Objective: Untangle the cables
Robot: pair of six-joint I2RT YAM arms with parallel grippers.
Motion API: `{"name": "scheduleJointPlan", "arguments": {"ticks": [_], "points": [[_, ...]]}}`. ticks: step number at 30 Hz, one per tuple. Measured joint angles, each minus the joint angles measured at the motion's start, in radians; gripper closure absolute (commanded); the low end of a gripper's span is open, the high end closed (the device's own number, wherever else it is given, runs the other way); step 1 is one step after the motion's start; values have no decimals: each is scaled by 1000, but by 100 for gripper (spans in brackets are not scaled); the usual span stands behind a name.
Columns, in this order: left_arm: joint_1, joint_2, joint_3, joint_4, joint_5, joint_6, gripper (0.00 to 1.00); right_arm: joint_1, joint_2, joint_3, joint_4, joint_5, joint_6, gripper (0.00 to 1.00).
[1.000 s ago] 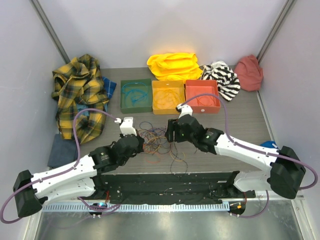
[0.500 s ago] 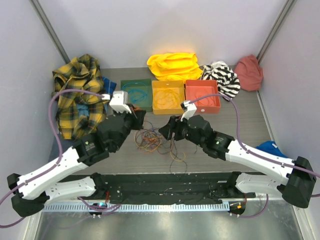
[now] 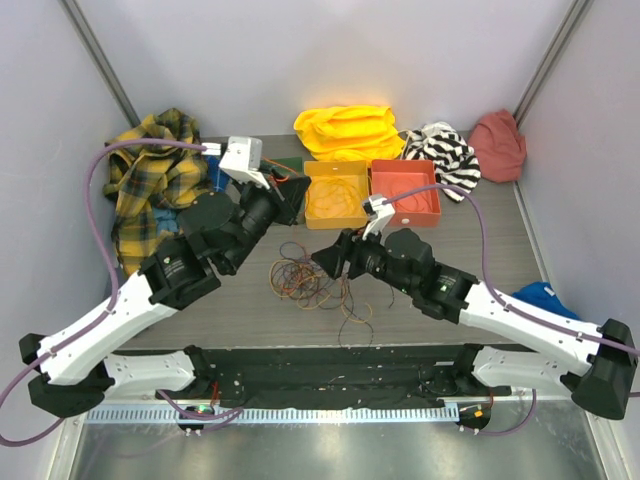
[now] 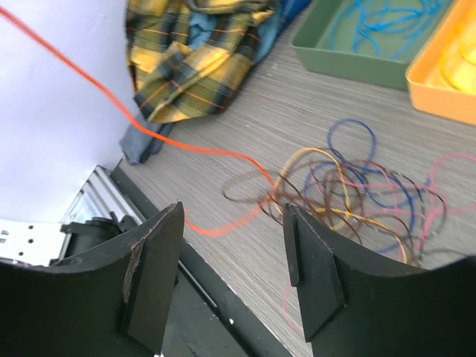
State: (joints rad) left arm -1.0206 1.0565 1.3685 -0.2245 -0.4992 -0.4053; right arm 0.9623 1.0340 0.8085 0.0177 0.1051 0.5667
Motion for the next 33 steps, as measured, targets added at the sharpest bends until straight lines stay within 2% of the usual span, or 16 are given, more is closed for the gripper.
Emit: {"name": "scheduleJointPlan", "arguments": {"ticks": [10, 15, 18, 19, 22, 24, 28, 33], "points": [[0, 35, 3, -28, 42, -2, 100, 50, 127, 77, 42, 8, -72, 38], [0, 35, 4, -33, 55, -5, 100, 50, 210, 85, 50, 26, -97, 43], [0, 35, 4, -38, 59, -6, 100, 50, 241, 85, 62, 38, -105, 54], [0, 35, 5, -39, 60, -7, 99, 50, 246, 85, 66, 43, -109, 62], [0, 35, 5, -43, 66, -13, 99, 50, 250, 85, 91, 66, -119, 74], [0, 34, 5, -43, 68, -16, 99, 50, 250, 85, 117, 84, -124, 78], [0, 24, 1, -43, 74, -34, 100, 50, 250, 75, 199, 130, -124, 99], [0, -6, -16, -47, 73, -43, 100, 50, 246, 31, 267, 189, -120, 99]]}}
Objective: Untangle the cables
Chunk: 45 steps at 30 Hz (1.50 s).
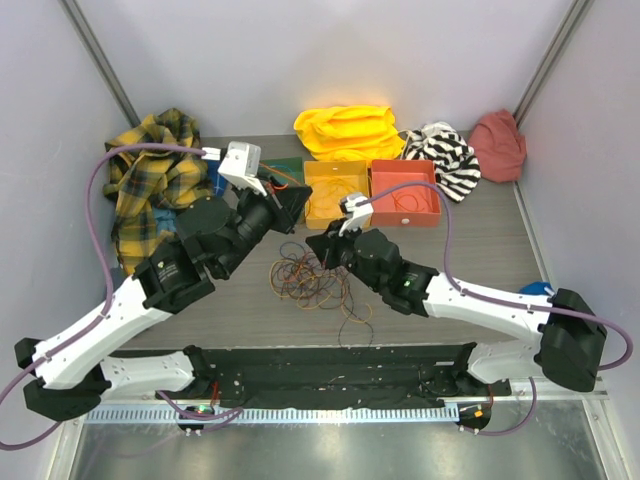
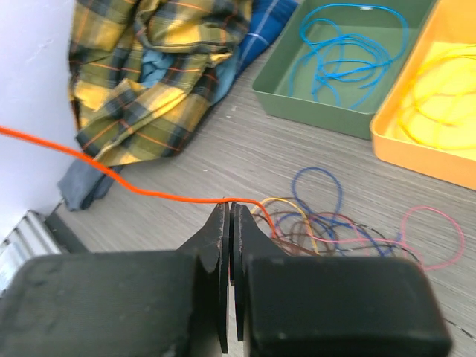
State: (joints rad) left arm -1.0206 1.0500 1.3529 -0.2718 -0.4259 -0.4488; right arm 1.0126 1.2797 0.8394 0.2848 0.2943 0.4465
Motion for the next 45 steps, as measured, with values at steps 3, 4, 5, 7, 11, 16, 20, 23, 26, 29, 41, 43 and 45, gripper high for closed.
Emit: {"name": "scheduleJointPlan", "arguments": {"ticks": [3, 4, 5, 7, 11, 16, 20, 23, 26, 29, 41, 43, 45], "points": [[0, -31, -24, -2, -3, -10, 99, 0, -27, -18, -5, 35, -10, 99], [0, -39, -33, -2, -5, -12, 100, 0, -44, -19, -12, 48, -18, 99], [0, -45, -39, -2, -8, -14, 99, 0, -63, -19, -17, 58, -26, 99], [0, -57, -53, -3, -11, -16, 99, 0, -117, -19, -29, 80, -43, 99], [0, -60, -63, -3, -19, -18, 100, 0, -247, -23, -37, 136, -79, 99], [0, -61, -77, -6, -37, -19, 100, 0, -384, -10, -95, 217, -140, 99], [0, -73, -127, -8, -54, -24, 100, 0, -395, 96, -188, 233, -192, 50], [0, -68, -134, -11, -53, -31, 99, 0, -377, 144, -210, 196, -204, 27], [0, -42, -97, -27, -52, -38, 100, 2, -365, 112, -194, 130, -195, 20], [0, 23, -14, -39, -51, -39, 99, 20, -346, 22, -177, 82, -182, 19], [0, 224, 184, -63, 4, -45, 100, 46, -273, -74, -95, 13, -166, 21], [0, 244, 210, -70, 17, -46, 99, 46, -251, -75, -68, 13, -168, 21], [0, 256, 230, -79, 30, -48, 99, 46, -226, -75, -44, 13, -171, 23]]}}
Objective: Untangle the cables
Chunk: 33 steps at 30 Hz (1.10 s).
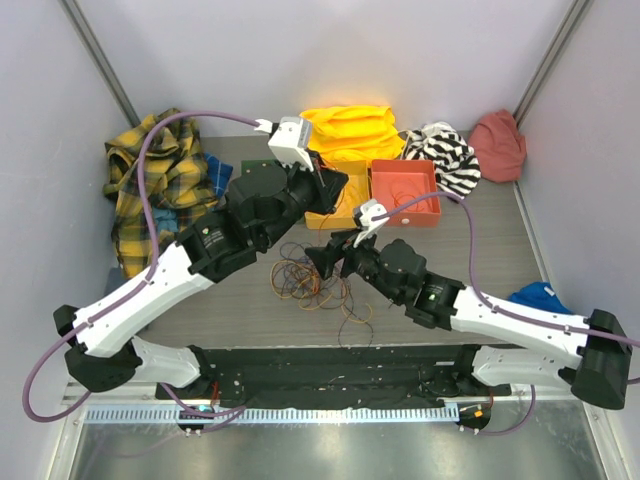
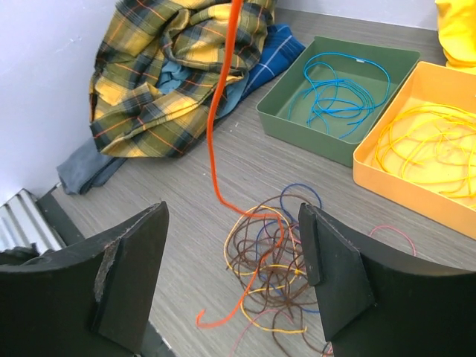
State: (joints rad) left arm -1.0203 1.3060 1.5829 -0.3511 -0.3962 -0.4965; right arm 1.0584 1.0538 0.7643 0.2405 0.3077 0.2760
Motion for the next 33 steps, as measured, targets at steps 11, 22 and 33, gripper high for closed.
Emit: {"name": "scheduleJointPlan", "arguments": {"ticks": [11, 22, 33], "points": [[0, -2, 11, -16, 41, -25, 99, 0, 168, 13, 81, 167, -19, 88], [0, -102, -126, -6, 19, -29, 100, 0, -10, -6, 124, 296, -51, 99], [0, -322, -420, 22, -83, -71, 26, 0, -231, 114, 4, 385, -159, 99]]}}
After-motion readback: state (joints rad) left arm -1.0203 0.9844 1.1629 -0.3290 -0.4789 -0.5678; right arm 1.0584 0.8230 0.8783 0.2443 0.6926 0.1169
